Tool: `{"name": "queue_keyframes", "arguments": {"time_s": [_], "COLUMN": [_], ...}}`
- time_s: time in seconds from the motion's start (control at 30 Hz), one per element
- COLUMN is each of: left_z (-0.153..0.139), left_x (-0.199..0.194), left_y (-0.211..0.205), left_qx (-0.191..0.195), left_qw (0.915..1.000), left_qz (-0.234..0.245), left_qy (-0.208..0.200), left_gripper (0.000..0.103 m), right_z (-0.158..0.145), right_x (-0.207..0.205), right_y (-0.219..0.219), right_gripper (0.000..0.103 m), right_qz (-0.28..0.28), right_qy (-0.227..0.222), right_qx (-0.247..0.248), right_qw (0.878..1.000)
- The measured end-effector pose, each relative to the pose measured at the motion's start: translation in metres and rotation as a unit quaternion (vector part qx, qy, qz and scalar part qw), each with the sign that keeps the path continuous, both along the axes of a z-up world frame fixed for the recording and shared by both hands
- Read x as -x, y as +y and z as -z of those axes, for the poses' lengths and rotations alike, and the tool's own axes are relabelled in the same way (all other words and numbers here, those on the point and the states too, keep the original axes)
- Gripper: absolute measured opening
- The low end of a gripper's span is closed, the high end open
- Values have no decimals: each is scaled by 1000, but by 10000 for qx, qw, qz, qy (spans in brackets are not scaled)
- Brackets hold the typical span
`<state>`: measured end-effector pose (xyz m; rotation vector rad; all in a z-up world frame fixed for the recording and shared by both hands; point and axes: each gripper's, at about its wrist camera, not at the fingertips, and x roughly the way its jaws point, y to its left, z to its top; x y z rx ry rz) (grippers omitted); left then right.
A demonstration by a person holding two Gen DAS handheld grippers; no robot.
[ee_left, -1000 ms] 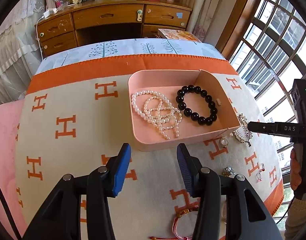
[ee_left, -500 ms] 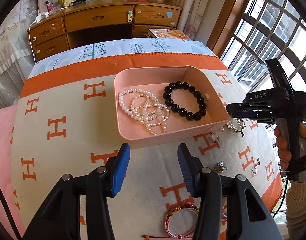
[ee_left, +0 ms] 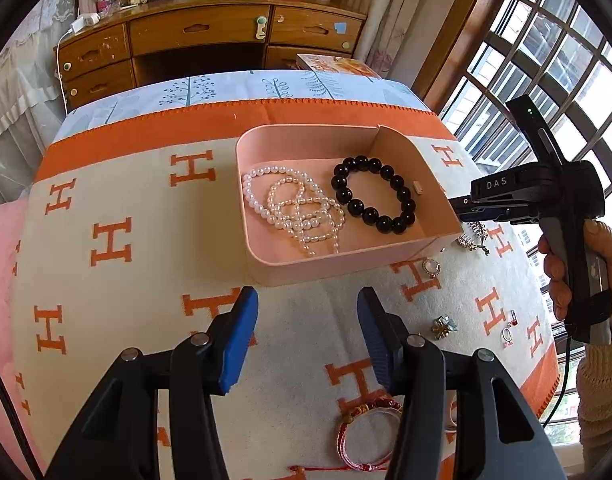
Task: Organize jewelry
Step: 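Roll the right tool and grasp the gold leaf hair comb, lifting it, then lower the hair comb into the pink box and open the right tool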
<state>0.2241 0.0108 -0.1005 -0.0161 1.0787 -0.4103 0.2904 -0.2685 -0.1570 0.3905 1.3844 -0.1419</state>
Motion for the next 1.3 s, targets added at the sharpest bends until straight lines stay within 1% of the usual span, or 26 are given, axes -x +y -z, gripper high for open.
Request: {"name": "queue_keyframes", "arguments": {"time_s": [0.13,0.23,0.37,0.4,0.43,0.47,0.6,0.67,0.77,0.83,0.87,0.97,1.13,1.23,1.3], "left_z": [-1,-1,0,0,0,0,-2,-3,-6,-7,-8,-9,-9,-12,-15], "left_x": [2,3,3,3,2,2,2,2,3,5,6,7,9,10,9], "left_y": [2,3,7,9,12,14,20,22,24,25,25,24,19,16,14], "left_qx": [89,167,283,320,363,402,464,464,450,428,413,370,288,226,200], "left_qw": [9999,9998,9995,9994,9992,9991,9988,9988,9988,9988,9989,9990,9994,9995,9995], "left_qz": [64,111,144,136,129,124,109,108,113,116,114,122,132,149,163], "left_qy": [-34,-62,-77,-78,-77,-78,-100,-110,-148,-186,-193,-200,-170,-184,-207], "left_gripper": [51,52,53,53,53,54,54,54,54,54,55,55,55,55,55], "right_z": [1,2,2,2,2,2,1,0,-1,-3,-3,-6,-6,-15,-26], "right_x": [-4,-7,-9,-9,-8,-8,-8,-7,-4,-1,1,7,16,25,32], "right_y": [2,3,0,0,2,4,14,18,17,15,14,21,22,23,28], "right_gripper": [29,28,28,27,23,22,21,20,19,13,13,13,12,9,9], "right_qz": [188,369,665,705,720,705,451,317,194,100,30,-254,-593,-723,-841], "right_qy": [199,296,355,358,360,339,131,24,-92,-116,-76,-106,-183,-287,-412], "right_qx": [-3,17,-77,-57,38,125,447,523,441,271,201,251,138,119,200], "right_qw": [9996,9989,9971,9969,9967,9969,9979,9981,9988,9995,9998,9993,9980,9969,9954]}}
